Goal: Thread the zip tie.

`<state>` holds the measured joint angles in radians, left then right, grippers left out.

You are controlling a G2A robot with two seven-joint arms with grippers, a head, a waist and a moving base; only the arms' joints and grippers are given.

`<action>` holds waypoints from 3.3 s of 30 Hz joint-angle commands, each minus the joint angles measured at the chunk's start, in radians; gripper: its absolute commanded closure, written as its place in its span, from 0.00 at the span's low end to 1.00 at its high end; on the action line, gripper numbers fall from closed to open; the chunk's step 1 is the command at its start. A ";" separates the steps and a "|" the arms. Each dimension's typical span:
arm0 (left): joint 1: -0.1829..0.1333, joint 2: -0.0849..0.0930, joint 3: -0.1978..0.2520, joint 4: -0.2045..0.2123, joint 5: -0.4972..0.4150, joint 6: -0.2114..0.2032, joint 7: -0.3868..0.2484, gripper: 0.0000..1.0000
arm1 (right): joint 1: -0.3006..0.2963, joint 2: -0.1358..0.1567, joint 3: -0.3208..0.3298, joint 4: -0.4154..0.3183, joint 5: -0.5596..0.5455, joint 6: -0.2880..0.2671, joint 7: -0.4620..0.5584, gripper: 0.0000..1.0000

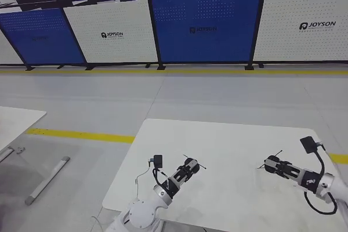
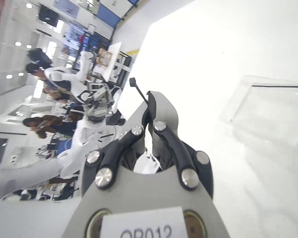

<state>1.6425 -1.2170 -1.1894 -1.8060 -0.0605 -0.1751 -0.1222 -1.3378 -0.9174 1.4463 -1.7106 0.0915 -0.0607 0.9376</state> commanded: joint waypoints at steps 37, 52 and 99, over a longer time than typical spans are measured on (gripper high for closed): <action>-0.078 -0.025 0.142 0.002 0.307 0.144 0.218 1.00 | -0.016 0.001 0.017 -0.009 0.002 0.012 -0.019 1.00; -0.155 -0.056 0.250 0.063 0.417 0.274 0.328 1.00 | -0.016 0.001 0.017 -0.009 0.002 0.012 -0.019 1.00; -0.173 -0.063 0.265 0.080 0.409 0.294 0.326 1.00 | 0.120 -0.062 -0.297 0.023 -0.038 0.144 -0.206 1.00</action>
<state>1.4685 -1.2795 -0.9237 -1.7270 0.3566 0.1159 0.2073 -1.2177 -0.9793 1.1490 -1.6876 0.0532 0.0834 0.7320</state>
